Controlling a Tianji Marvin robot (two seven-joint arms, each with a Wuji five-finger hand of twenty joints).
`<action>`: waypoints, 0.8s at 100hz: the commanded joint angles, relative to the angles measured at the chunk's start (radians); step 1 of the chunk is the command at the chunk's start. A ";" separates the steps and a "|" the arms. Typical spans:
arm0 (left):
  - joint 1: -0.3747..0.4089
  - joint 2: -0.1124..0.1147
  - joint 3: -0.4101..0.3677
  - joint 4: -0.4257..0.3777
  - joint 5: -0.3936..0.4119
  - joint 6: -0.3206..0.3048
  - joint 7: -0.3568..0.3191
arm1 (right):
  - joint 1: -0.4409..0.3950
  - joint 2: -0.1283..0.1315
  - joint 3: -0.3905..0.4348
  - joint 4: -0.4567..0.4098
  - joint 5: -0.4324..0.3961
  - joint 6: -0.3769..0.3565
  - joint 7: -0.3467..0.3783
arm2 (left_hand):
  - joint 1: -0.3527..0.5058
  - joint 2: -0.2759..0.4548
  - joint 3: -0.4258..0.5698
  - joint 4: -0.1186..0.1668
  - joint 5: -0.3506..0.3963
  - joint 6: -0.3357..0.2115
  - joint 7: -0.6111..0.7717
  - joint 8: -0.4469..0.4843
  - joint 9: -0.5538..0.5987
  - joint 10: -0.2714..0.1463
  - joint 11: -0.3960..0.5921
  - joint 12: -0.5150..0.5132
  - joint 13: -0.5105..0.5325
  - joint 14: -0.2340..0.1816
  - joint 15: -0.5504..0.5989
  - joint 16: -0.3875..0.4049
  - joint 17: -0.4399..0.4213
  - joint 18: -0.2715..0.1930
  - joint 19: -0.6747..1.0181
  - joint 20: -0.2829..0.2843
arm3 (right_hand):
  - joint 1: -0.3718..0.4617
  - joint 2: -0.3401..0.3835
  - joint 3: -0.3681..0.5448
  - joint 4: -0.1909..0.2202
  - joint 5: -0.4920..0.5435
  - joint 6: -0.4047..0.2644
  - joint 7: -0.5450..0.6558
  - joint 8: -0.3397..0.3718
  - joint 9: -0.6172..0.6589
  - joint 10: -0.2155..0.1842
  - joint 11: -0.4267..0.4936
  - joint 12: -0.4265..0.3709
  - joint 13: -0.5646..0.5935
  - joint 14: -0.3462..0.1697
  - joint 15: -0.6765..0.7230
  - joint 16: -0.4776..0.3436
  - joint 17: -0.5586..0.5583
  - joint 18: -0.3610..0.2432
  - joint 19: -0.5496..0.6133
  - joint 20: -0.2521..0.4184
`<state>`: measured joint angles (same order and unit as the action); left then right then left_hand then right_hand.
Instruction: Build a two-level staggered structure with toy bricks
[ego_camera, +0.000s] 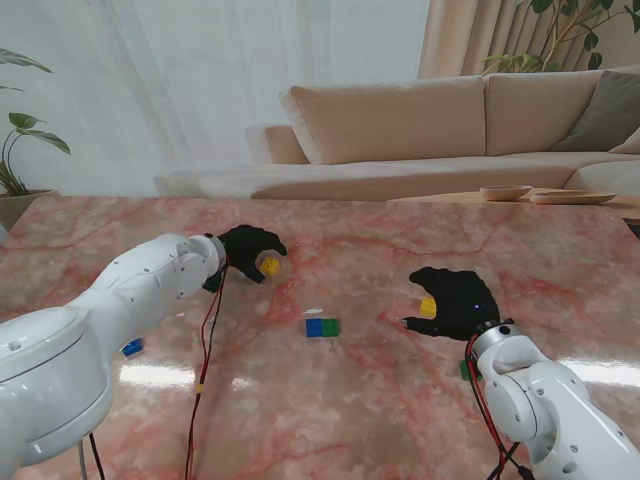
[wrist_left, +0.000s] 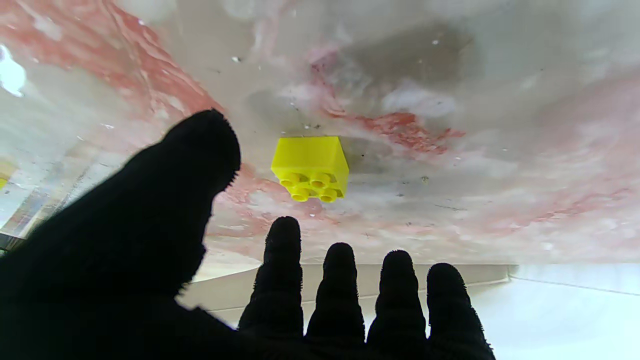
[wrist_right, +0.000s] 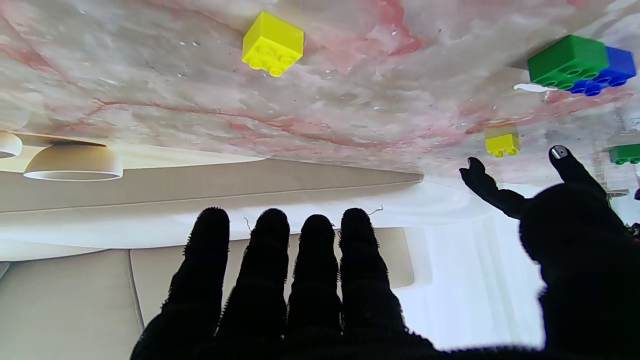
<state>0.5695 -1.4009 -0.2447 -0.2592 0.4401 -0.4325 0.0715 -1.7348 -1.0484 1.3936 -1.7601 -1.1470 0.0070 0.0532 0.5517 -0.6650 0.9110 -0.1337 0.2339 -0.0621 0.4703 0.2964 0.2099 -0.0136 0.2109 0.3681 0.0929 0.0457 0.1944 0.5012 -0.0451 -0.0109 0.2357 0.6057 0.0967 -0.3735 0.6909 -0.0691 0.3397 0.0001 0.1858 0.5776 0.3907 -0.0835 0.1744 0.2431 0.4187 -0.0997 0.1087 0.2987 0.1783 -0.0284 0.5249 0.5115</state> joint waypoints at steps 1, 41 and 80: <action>0.006 -0.007 0.002 -0.002 0.006 0.011 0.007 | -0.014 0.000 0.006 -0.002 0.000 0.004 0.017 | -0.041 -0.041 0.011 -0.027 -0.031 -0.003 0.053 0.038 -0.014 -0.011 0.036 0.018 -0.014 0.011 0.033 0.012 -0.010 0.011 0.033 0.008 | -0.005 -0.007 0.016 0.037 0.002 -0.009 -0.017 -0.008 0.005 0.015 -0.020 -0.012 -0.047 0.012 -0.010 -0.016 -0.017 0.009 0.002 -0.018; 0.015 0.003 0.044 -0.001 0.036 0.056 0.049 | -0.024 0.000 0.010 -0.023 0.004 0.008 0.033 | 0.023 -0.010 0.062 -0.009 -0.043 0.105 0.027 0.016 0.006 -0.022 0.160 0.059 0.064 0.025 0.130 0.049 0.007 0.026 0.161 -0.008 | 0.003 -0.010 0.016 0.036 0.008 -0.013 -0.014 -0.010 0.012 0.013 -0.017 -0.010 -0.047 0.013 -0.007 -0.013 -0.015 0.015 0.013 -0.010; 0.029 -0.001 0.045 -0.001 0.047 0.091 0.095 | -0.030 0.000 0.014 -0.029 0.004 0.005 0.035 | 0.018 -0.009 0.067 -0.010 0.023 0.020 0.354 0.228 0.185 -0.044 0.308 0.176 0.243 0.047 0.270 0.181 -0.004 0.061 0.508 -0.026 | 0.010 -0.010 0.013 0.033 0.009 -0.019 -0.013 -0.013 0.012 0.012 -0.018 -0.010 -0.048 0.012 -0.008 -0.013 -0.015 0.016 0.014 -0.008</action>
<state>0.5930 -1.3993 -0.1993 -0.2609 0.4822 -0.3459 0.1542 -1.7548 -1.0481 1.4064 -1.7878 -1.1462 0.0091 0.0758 0.5668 -0.6730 0.9542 -0.1337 0.2398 -0.0122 0.7816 0.4936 0.3678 -0.0357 0.4920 0.5201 0.2979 0.0617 0.4302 0.6584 -0.0336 0.0240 0.6935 0.5929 0.1023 -0.3735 0.6909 -0.0691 0.3407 -0.0063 0.1858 0.5771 0.4006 -0.0832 0.1744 0.2431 0.4091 -0.0985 0.1082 0.2987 0.1767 -0.0276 0.5264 0.5115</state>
